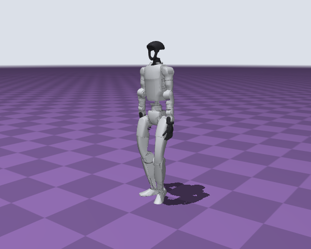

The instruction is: In place motions

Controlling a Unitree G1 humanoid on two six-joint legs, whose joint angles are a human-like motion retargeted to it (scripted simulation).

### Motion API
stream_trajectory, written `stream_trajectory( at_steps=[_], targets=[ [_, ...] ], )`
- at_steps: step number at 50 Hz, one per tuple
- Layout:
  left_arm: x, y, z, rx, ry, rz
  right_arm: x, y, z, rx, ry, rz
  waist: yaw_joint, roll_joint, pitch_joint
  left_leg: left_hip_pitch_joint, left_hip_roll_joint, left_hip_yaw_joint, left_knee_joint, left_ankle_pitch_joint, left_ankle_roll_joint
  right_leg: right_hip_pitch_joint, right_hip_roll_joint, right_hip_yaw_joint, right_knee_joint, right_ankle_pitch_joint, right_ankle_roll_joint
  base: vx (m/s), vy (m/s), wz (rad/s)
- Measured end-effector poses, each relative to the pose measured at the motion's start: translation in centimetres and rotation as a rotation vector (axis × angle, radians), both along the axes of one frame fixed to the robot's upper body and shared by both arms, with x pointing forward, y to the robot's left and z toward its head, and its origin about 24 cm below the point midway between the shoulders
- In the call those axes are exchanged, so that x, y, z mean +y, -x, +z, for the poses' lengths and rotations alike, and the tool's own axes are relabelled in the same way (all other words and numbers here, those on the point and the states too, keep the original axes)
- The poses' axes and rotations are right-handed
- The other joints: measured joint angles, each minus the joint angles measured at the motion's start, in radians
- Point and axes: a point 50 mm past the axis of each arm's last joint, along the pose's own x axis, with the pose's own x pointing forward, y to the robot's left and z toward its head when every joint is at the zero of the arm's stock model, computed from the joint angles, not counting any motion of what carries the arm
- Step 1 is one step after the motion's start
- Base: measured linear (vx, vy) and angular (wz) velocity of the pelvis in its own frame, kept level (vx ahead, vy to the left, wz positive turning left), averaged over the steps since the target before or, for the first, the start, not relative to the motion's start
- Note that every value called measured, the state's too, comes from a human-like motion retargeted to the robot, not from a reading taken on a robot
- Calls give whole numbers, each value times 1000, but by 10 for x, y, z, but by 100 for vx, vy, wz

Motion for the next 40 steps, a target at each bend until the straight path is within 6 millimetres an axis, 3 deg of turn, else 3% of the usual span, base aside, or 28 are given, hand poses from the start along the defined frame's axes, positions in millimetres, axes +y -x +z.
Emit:
stream_trajectory(
  at_steps=[2, 5, 7, 8, 10, 13, 15, 17, 20, 23, 25, 26, 28, 30, 33, 35, 37, 40],
  targets=[
    [-1, 29, 1, 133, -5, 103, 13, -68, -4, -201, -78, 82, -13, 10, 36, -257, -15, -132, 280, 92, 75, -61, 11, -16, 29, 16, -5, -44, -20, 114],
    [-8, 68, 5, 261, 61, 373, 35, -179, 18, -538, -163, 259, 51, -29, 191, -413, 80, -64, 563, -5, 97, -6, 14, -16, -9, 55, -43, -52, -5, -57],
    [-11, 96, 10, 319, 123, 503, 55, -231, 42, -717, -206, 350, 64, -61, 248, -498, 108, -16, 695, -69, 126, 10, -23, 3, -8, 68, -42, -29, -1, -68],
    [-12, 113, 13, 360, 125, 536, 64, -247, 52, -787, -235, 376, 64, -65, 244, -547, 113, -10, 745, -93, 137, 11, -25, 4, -17, 74, -43, 10, -2, -39],
    [-16, 151, 23, 469, 84, 561, 79, -262, 64, -888, -302, 400, 69, -66, 196, -629, 113, -6, 809, -123, 143, -2, -26, 15, -37, 87, -49, 40, 0, -27],
    [-20, 198, 41, 605, 44, 577, 95, -262, 69, -959, -400, 428, 58, -63, 91, -665, 117, 10, 818, -151, 153, -34, -28, 20, -51, 90, -51, 43, -1, -2],
    [-19, 205, 44, 620, 52, 580, 99, -260, 69, -981, -404, 449, 40, -49, 74, -616, 117, 3, 774, -157, 157, -29, -21, 4, -52, 85, -47, 14, -2, 34],
    [-18, 190, 38, 582, 61, 564, 95, -255, 65, -981, -366, 445, 22, -34, 92, -505, 97, -19, 672, -148, 136, -4, -8, -14, -61, 80, -40, -4, 3, 33],
    [-14, 165, 28, 516, 65, 520, 80, -220, 41, -853, -325, 390, 13, -19, 76, -262, 27, -62, 383, -114, 64, 15, -1, -24, -56, 60, -27, 14, 3, 6],
    [-13, 139, 19, 442, 71, 457, 58, -149, 9, -578, -311, 309, 43, 13, 45, 56, -47, -72, -83, -42, -4, 12, 38, 14, 10, 12, -21, 34, 2, -63],
    [-13, 113, 13, 382, 70, 400, 39, -94, -4, -367, -294, 251, 40, 55, 42, 221, -62, -89, -320, -294, -22, 4, 90, 35, 84, -2, -19, 33, 6, -10],
    [-14, 99, 9, 350, 79, 373, 28, -66, -7, -260, -271, 226, -17, 77, 21, 256, -32, -22, -384, -327, -6, -29, 101, 2, 141, 45, -10, 25, 8, 52],
    [-17, 57, 3, 255, 118, 319, 7, -20, -5, -67, -210, 174, 12, 105, -30, 224, 7, 71, -455, -327, -13, -172, 109, 67, 345, 197, 8, -6, 8, -74],
    [-14, -6, 2, 91, 138, 224, -11, 10, 2, 43, -116, 49, -118, 150, 49, 159, 29, -132, -436, -294, -9, -392, 72, 38, 731, 258, 15, -42, 11, 110],
    [2, -102, 19, -193, 124, 42, -33, 49, 17, 148, 10, -173, -144, 146, 150, 191, 42, -77, -466, -281, 5, -566, 42, 59, 1085, 158, -52, -35, 16, 44],
    [18, -149, 39, -333, 101, -83, -41, 76, 27, 239, 34, -272, -186, 151, 178, 182, 62, -84, -466, -275, 1, -673, 36, 48, 1237, 113, -85, -9, 4, 27],
    [26, -164, 48, -392, 36, -162, -46, 107, 39, 328, 99, -319, -226, 150, 136, 156, 58, -97, -472, -270, 1, -754, 36, 53, 1296, 91, -89, 19, -6, 19],
    [24, -185, 59, -485, -57, -258, -44, 140, 50, 373, 181, -381, -177, 163, 69, 126, 62, -88, -480, -270, -2, -792, 51, 64, 1277, 82, -92, 15, -9, -20]
  ],
)
